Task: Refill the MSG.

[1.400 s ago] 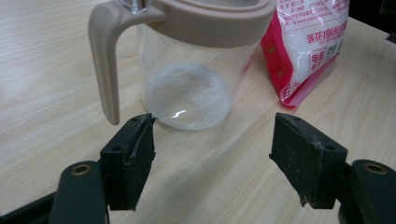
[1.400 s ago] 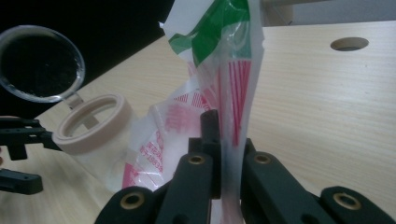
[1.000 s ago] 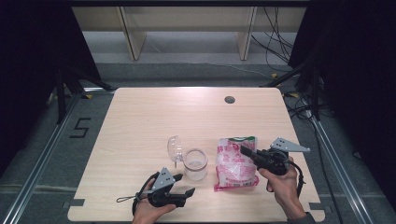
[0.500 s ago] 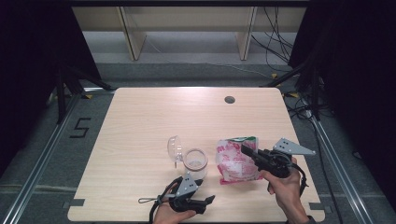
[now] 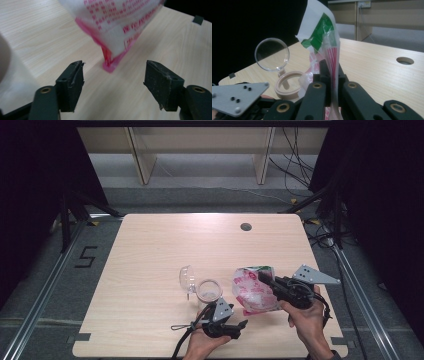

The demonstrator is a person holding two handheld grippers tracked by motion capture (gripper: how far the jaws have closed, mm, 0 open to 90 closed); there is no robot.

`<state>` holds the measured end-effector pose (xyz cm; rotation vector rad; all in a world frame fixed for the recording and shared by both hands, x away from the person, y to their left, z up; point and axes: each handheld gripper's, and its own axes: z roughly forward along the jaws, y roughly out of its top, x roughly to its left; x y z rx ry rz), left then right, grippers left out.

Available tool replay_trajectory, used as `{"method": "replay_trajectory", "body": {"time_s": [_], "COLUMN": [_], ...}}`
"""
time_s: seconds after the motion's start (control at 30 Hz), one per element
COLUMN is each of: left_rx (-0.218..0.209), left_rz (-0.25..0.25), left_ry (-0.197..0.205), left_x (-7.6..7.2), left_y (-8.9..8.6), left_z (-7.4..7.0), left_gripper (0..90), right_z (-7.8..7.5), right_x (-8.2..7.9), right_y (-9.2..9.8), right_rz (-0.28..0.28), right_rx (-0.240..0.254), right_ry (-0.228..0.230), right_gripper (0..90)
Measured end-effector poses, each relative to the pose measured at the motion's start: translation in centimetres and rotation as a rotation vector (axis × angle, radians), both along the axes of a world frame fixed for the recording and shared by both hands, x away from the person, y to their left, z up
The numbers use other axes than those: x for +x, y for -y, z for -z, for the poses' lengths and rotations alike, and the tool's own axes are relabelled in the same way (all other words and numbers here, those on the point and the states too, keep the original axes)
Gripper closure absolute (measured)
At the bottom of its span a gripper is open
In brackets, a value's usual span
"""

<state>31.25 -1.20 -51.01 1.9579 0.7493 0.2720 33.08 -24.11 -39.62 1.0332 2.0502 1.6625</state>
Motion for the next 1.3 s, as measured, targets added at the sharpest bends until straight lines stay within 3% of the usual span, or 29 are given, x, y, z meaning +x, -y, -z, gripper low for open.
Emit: {"method": "replay_trajectory", "body": {"time_s": [0.03,0.07,0.17,0.2,0.27,0.3,0.33,0.37,0.4,0.43,0.47,0.5,0.57,0.63,0.67,0.7,0.77,0.8,0.83,0.87,0.93,1.0,1.03,1.23,1.3], "left_rx": [-0.014,0.006,0.015,0.048,0.023,0.014,0.004,0.024,0.006,0.01,0.008,0.007,0.028,0.034,0.059,0.056,0.067,0.087,0.08,0.067,0.034,-0.006,-0.017,-0.086,-0.107], "left_rz": [-0.008,0.004,-0.023,-0.032,-0.026,-0.015,-0.01,-0.021,-0.005,-0.003,-0.013,-0.033,-0.035,-0.042,-0.043,-0.049,-0.049,-0.06,-0.066,-0.074,-0.093,-0.107,-0.116,-0.132,-0.138], "left_ry": [-0.005,-0.012,-0.008,0.001,-0.02,-0.008,0.001,0.02,0.001,-0.003,0.002,0.026,0.042,0.063,0.084,0.075,0.115,0.134,0.134,0.135,0.14,0.141,0.143,0.134,0.126], "left_x": [0.1,0.2,0.1,0.1,-0.1,-0.3,-0.5,-0.6,-0.6,-0.6,-0.6,-0.5,-0.5,-0.5,-0.5,-0.8,-1.0,-1.0,-1.1,-1.0,-1.1,-1.1,-1.2,-0.9,-1.0], "left_y": [0.4,0.5,1.0,0.8,0.7,0.7,0.8,0.9,1.0,1.1,1.2,1.4,1.4,1.7,1.8,2.0,2.4,2.6,2.8,2.9,3.1,3.2,3.2,2.6,2.5], "left_z": [0.1,0.1,0.2,0.2,-0.1,-0.3,-0.3,-0.4,-0.4,-0.4,-0.4,-0.4,-0.5,-0.6,-0.7,-0.7,-0.8,-0.7,-0.6,-0.5,-0.2,0.0,0.0,-0.1,-0.2], "left_gripper": [32.5,31.5,30.0,29.6,28.3,28.4,29.4,29.3,29.3,29.3,29.3,29.3,30.5,33.0,37.0,42.0,46.9,49.5,50.7,52.8,57.5,62.9,64.7,67.6,67.6], "right_z": [0.1,0.1,-0.4,-0.5,-1.0,-1.2,-1.6,-1.8,-2.1,-2.4,-2.6,-2.8,-3.2,-3.6,-3.6,-3.7,-3.9,-3.9,-4.0,-4.0,-4.2,-4.3,-4.5,-5.5,-5.7], "right_x": [0.3,0.3,0.1,0.2,0.1,0.1,-0.1,-0.2,-0.1,-0.3,-0.3,-0.4,-0.4,-0.8,-0.6,-0.7,-1.1,-0.9,-1.1,-1.0,-1.0,-0.5,-0.5,0.4,0.7], "right_y": [0.1,0.0,-0.1,-0.1,-0.3,-0.4,-0.4,-0.5,-0.5,-0.5,-0.5,-0.6,-0.6,-0.8,-0.8,-0.8,-1.3,-1.3,-1.5,-1.6,-2.0,-2.4,-2.7,-4.0,-4.3], "right_rz": [-0.012,-0.02,-0.016,-0.029,-0.034,-0.042,-0.038,-0.042,-0.043,-0.046,-0.04,-0.053,-0.059,-0.063,-0.068,-0.076,-0.081,-0.09,-0.094,-0.093,-0.09,-0.104,-0.099,-0.112,-0.123], "right_rx": [-0.011,0.007,0.015,0.011,0.014,0.012,0.014,0.02,0.021,0.024,0.014,0.02,-0.005,0.012,-0.002,-0.004,0.007,-0.012,-0.008,-0.018,-0.025,-0.042,-0.047,-0.108,-0.104], "right_ry": [0.03,0.025,-0.008,0.015,0.01,0.032,0.017,0.023,0.048,0.034,0.061,0.05,0.074,0.036,0.069,0.076,0.042,0.081,0.054,0.067,0.052,0.089,0.068,0.09,0.077], "right_gripper": [90.0,90.0,90.0,90.0,90.0,90.0,90.0,90.0,90.0,90.0,90.0,90.0,90.0,90.0,90.0,90.0,90.0,90.0,90.0,90.0,90.0,90.0,90.0,90.0,90.0]}}
